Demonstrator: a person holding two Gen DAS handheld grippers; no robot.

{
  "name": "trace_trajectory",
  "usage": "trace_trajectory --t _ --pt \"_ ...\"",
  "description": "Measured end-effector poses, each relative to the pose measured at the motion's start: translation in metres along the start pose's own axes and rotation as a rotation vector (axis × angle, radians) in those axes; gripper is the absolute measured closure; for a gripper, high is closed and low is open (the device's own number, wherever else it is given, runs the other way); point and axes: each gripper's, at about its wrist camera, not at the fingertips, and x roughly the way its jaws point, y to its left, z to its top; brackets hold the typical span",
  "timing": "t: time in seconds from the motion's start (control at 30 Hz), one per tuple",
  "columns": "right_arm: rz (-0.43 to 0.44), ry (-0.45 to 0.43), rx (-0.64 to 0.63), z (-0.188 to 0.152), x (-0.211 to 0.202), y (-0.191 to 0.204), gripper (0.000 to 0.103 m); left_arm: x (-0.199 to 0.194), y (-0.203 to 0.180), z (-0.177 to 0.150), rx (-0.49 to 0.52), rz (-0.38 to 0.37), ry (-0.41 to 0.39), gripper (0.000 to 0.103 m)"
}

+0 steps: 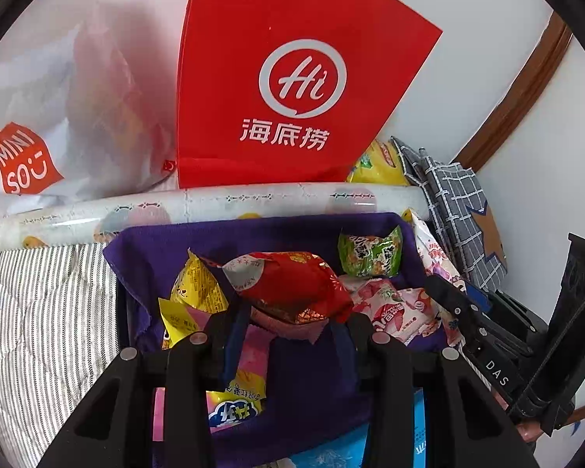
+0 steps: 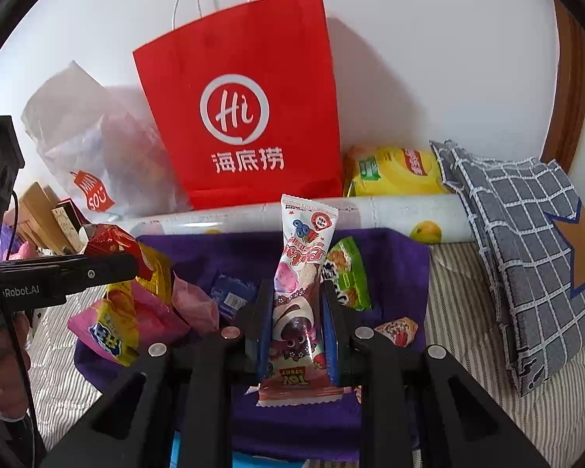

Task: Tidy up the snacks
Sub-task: 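Lower both held snacks onto the purple towel and open both tools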

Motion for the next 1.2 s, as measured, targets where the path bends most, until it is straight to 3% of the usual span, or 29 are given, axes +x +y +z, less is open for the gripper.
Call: trace_trajectory --t 1.2 --pt "-0.01 0.115 -0.033 -0.013 0.03 0.001 0.079 0.043 0.005 -0.01 -0.006 0.066 0.133 0.062"
